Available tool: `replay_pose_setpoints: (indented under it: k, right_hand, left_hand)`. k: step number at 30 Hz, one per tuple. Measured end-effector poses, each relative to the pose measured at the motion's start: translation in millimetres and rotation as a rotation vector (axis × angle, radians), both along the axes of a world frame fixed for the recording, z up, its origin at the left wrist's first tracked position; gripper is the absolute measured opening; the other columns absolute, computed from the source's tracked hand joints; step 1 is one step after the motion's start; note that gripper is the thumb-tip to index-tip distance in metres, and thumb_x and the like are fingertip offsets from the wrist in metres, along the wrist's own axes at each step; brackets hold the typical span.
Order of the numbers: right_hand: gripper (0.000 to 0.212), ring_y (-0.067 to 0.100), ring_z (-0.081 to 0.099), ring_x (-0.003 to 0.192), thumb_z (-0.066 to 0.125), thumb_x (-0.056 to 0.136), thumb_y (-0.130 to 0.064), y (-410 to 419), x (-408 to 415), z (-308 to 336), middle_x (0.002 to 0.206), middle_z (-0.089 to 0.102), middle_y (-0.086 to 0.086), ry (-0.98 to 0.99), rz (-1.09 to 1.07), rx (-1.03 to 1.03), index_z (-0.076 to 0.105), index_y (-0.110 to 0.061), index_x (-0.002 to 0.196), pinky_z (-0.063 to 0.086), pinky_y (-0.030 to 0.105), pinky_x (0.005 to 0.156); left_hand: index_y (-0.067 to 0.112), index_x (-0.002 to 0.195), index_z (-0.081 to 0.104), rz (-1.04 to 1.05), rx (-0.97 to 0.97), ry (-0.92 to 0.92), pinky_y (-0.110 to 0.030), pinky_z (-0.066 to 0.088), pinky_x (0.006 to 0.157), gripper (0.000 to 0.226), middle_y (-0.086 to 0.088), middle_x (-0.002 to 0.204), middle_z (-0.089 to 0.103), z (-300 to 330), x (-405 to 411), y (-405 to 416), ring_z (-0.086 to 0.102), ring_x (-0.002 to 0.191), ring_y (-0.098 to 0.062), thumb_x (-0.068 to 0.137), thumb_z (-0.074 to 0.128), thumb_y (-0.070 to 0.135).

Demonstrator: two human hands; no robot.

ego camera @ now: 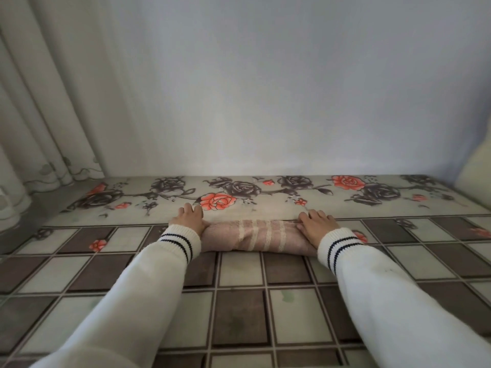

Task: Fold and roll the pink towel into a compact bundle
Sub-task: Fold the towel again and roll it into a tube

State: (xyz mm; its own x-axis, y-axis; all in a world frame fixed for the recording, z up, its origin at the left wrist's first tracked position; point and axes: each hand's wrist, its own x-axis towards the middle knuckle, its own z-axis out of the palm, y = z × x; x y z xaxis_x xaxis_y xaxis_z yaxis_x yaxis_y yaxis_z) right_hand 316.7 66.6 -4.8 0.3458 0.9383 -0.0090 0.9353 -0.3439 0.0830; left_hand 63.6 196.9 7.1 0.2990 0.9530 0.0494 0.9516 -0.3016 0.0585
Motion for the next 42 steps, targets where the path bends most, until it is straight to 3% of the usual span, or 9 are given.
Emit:
replay_pose_setpoints:
  k: [5, 10, 15, 18, 22, 29, 35, 42]
  right_hand:
    - [0.036, 0.028, 0.038, 0.125, 0.029, 0.098, -0.031, -2, -4, 4, 0.134, 0.045, 0.011, -0.035, 0.031, 0.058, 0.042, -0.013, 0.125, 0.032, 0.041, 0.101]
    - [0.03, 0.024, 0.04, 0.124, 0.035, 0.096, -0.03, -12, 0, 9, 0.133, 0.047, 0.004, 0.061, 0.083, 0.198, 0.047, -0.018, 0.122, 0.03, 0.038, 0.101]
    - [0.031, 0.022, 0.042, 0.122, 0.048, 0.09, -0.017, -24, -1, 19, 0.128, 0.049, 0.003, 0.066, 0.089, 0.278, 0.049, -0.02, 0.121, 0.032, 0.034, 0.1]
    - [0.028, 0.023, 0.048, 0.113, 0.049, 0.088, -0.011, -33, -3, 25, 0.122, 0.052, 0.004, 0.107, 0.046, 0.32, 0.051, -0.019, 0.114, 0.04, 0.034, 0.089]
    - [0.02, 0.026, 0.058, 0.104, 0.045, 0.09, -0.018, -44, -8, 28, 0.117, 0.06, 0.007, 0.164, -0.078, 0.246, 0.054, -0.018, 0.107, 0.045, 0.033, 0.082]
    - [0.041, 0.033, 0.052, 0.119, 0.038, 0.094, -0.031, -50, -24, 22, 0.131, 0.047, 0.015, 0.137, -0.224, 0.128, 0.039, -0.012, 0.13, 0.042, 0.04, 0.093]
    - [0.039, 0.034, 0.05, 0.12, 0.037, 0.093, -0.017, -48, -31, 20, 0.131, 0.046, 0.019, 0.128, -0.263, 0.097, 0.033, -0.01, 0.132, 0.042, 0.042, 0.094]
    - [0.04, 0.033, 0.05, 0.121, 0.036, 0.093, -0.013, -46, -29, 18, 0.133, 0.047, 0.02, 0.111, -0.201, 0.057, 0.032, -0.009, 0.133, 0.042, 0.042, 0.094]
  left_hand:
    - [0.013, 0.118, 0.05, -0.033, 0.131, -0.043, -0.039, 0.04, 0.099, 0.04, -0.011, 0.128, 0.045, 11, -4, -5, 0.042, 0.122, -0.029, 0.085, 0.058, 0.034]
    - [0.012, 0.114, 0.053, -0.018, -0.008, -0.08, -0.038, 0.046, 0.094, 0.032, -0.012, 0.121, 0.06, 26, -14, -16, 0.058, 0.111, -0.029, 0.091, 0.048, 0.034]
    - [0.009, 0.119, 0.054, 0.043, -0.069, -0.113, -0.035, 0.045, 0.093, 0.034, -0.016, 0.124, 0.059, 34, -22, -29, 0.057, 0.112, -0.03, 0.092, 0.045, 0.029]
    - [0.006, 0.121, 0.054, 0.066, -0.117, -0.114, -0.036, 0.045, 0.096, 0.036, -0.016, 0.125, 0.058, 34, -25, -35, 0.056, 0.114, -0.031, 0.091, 0.046, 0.024]
    - [0.003, 0.123, 0.051, 0.107, -0.136, -0.096, -0.037, 0.046, 0.093, 0.038, -0.018, 0.126, 0.057, 31, -24, -44, 0.055, 0.115, -0.033, 0.09, 0.048, 0.024]
    - [-0.003, 0.126, 0.049, 0.163, -0.19, -0.224, -0.038, 0.042, 0.098, 0.041, -0.023, 0.131, 0.054, 28, -19, -47, 0.051, 0.121, -0.035, 0.096, 0.04, 0.024]
    - [-0.008, 0.121, 0.053, 0.196, -0.324, -0.44, -0.041, 0.045, 0.101, 0.043, -0.029, 0.122, 0.059, 28, -29, -32, 0.056, 0.115, -0.04, 0.095, 0.041, 0.024]
    - [-0.002, 0.127, 0.05, 0.224, -0.268, -0.292, -0.039, 0.039, 0.104, 0.04, -0.022, 0.133, 0.053, 27, -37, -23, 0.049, 0.123, -0.036, 0.094, 0.044, 0.02]
